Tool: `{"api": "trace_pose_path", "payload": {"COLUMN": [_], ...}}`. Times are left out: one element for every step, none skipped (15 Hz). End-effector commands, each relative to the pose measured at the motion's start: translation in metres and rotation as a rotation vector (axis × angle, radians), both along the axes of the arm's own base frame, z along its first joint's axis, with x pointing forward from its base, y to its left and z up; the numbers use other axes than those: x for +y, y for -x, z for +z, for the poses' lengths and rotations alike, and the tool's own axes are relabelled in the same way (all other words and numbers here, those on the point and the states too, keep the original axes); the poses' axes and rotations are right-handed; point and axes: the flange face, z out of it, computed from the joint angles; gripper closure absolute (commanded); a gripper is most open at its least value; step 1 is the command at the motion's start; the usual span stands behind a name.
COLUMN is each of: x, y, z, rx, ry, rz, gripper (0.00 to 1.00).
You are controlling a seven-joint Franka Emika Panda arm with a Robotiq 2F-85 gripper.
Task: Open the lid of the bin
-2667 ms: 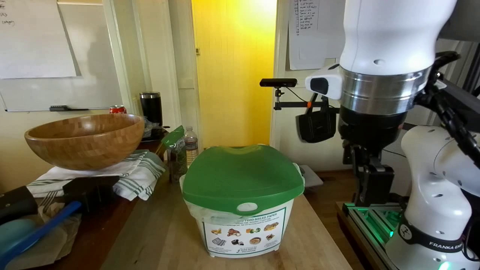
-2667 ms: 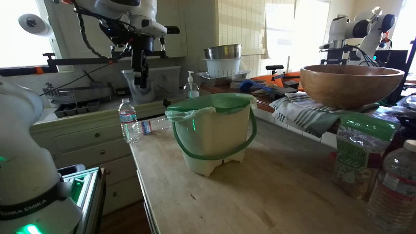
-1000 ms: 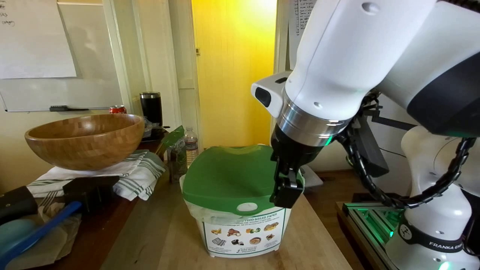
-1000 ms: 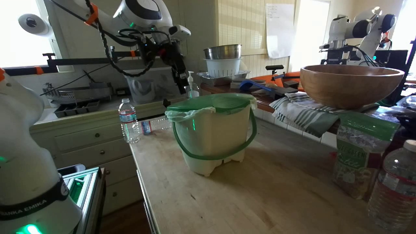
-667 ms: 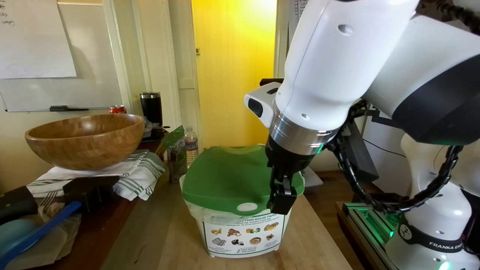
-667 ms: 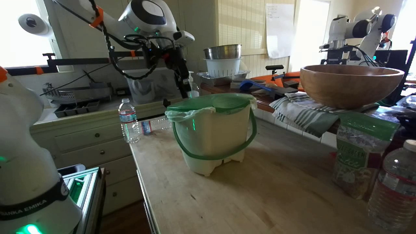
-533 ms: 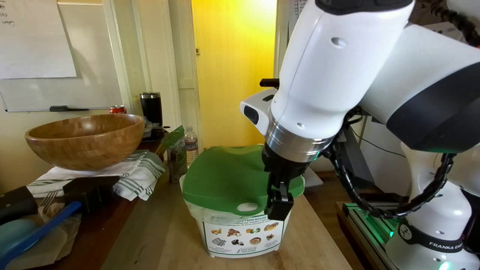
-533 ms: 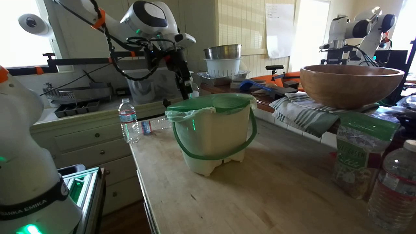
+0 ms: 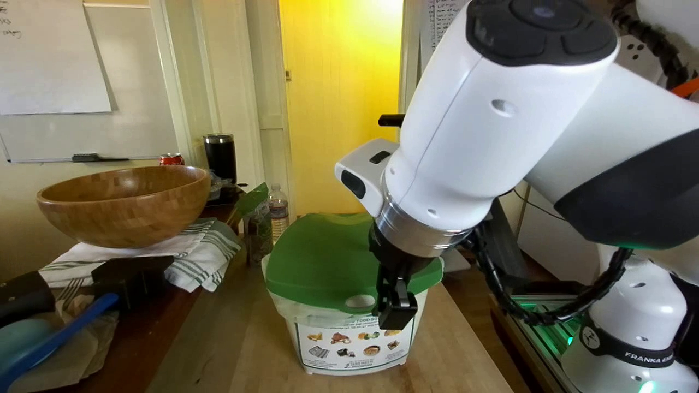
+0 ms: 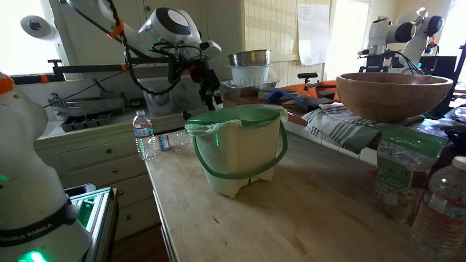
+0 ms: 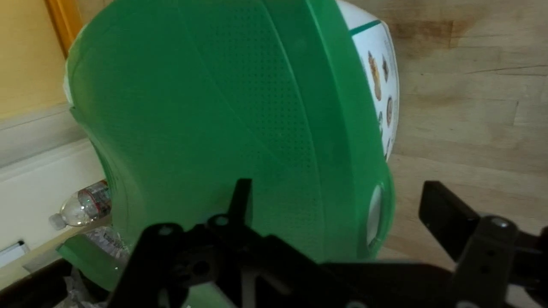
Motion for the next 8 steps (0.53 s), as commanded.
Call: {"api": "trace_pose_path", "payload": {"x": [0.003, 0.004, 0.005, 0.006, 0.006, 0.007, 0.006, 0.006], "y": [-0.008, -0.009, -0.01, -0.011, -0.012, -0.012, -0.013, -0.014], "z": [-0.003, -0.004, -0.006, -0.008, -0.011, -0.013, -0.016, -0.018], "rx": [0.006, 0.008, 0.013, 0.018, 0.032, 0.036, 0.046, 0.055], "ry": [0.047, 0.056, 0.065, 0.074, 0.087, 0.096, 0.113, 0.129], "rz": [0.046, 0.055, 0.064, 0.073, 0.084, 0.092, 0.098, 0.106], "gripper": [0.0, 0.0, 0.0, 0.0, 0.0, 0.0, 0.0, 0.0]}}
